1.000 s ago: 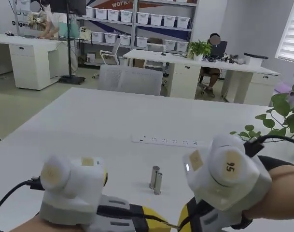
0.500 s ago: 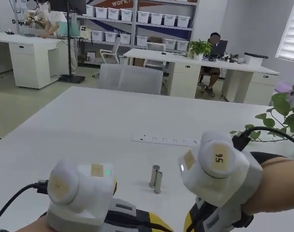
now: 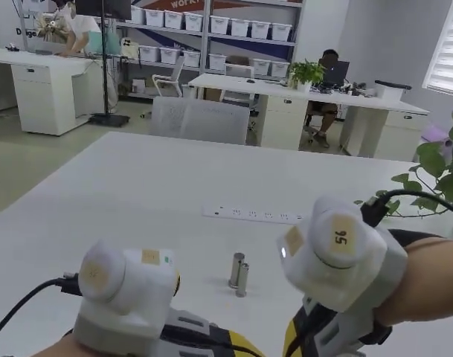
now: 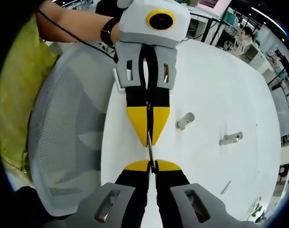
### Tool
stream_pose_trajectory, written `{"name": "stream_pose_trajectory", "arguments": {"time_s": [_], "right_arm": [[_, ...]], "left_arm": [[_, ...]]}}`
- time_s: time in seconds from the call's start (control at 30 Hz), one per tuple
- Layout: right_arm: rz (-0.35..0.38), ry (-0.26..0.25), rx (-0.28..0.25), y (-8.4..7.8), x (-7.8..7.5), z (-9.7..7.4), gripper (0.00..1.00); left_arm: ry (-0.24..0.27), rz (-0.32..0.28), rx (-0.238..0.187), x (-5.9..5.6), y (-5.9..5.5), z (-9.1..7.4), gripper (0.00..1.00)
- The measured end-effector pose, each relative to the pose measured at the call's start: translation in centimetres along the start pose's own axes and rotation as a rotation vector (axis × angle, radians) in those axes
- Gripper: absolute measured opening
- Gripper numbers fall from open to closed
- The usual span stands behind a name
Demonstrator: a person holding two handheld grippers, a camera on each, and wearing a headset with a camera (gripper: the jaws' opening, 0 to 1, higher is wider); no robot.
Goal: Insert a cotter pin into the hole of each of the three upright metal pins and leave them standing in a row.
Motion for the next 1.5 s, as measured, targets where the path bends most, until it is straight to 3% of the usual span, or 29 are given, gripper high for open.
{"name": "stream_pose_trajectory", "arguments": {"time_s": [0.2, 0.47, 0.57, 0.6, 0.93, 1.2, 1.5], "right_arm": [[-0.011, -0.001, -0.002, 0.2, 0.1, 0.1, 0.06], [0.005, 0.003, -0.002, 0.1, 0.1, 0.1, 0.05], [0.021, 0.002, -0.002, 0.0, 0.1, 0.1, 0.04], [0.024, 0.001, -0.005, 0.0, 0.1, 0.1, 0.03], [0.033, 0.005, -0.004, 0.2, 0.1, 0.2, 0.03], [0.031, -0.003, 0.004, 0.3, -0.1, 0.0, 0.03], [0.063, -0.019, 0.014, -0.1, -0.4, -0.2, 0.03]], "left_arm": [[0.000, -0.059, 0.009, 0.1, -0.1, -0.2, 0.00], [0.005, -0.053, 0.018, 0.1, -0.2, -0.2, 0.00], [0.005, 0.060, 0.003, 0.0, -0.1, -0.2, 0.00], [0.003, 0.074, 0.002, 0.0, -0.1, -0.2, 0.00], [0.009, 0.132, -0.001, 0.0, 0.0, -0.5, 0.02], [0.037, 0.151, -0.023, 0.2, 0.9, -1.8, 0.13], [0.157, 0.191, -0.039, 3.6, 1.2, -5.7, 0.18]]}}
Point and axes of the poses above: the centre of the closed fingertips' face, and the gripper's own axes: z roughly forward along the fingers, x roughly to its left, y roughly out of its top, the point moved 8 cm from there along -z, roughly backward along the fingers, and after that the axes turned 10 degrees about -x, right-handed, at the moved point
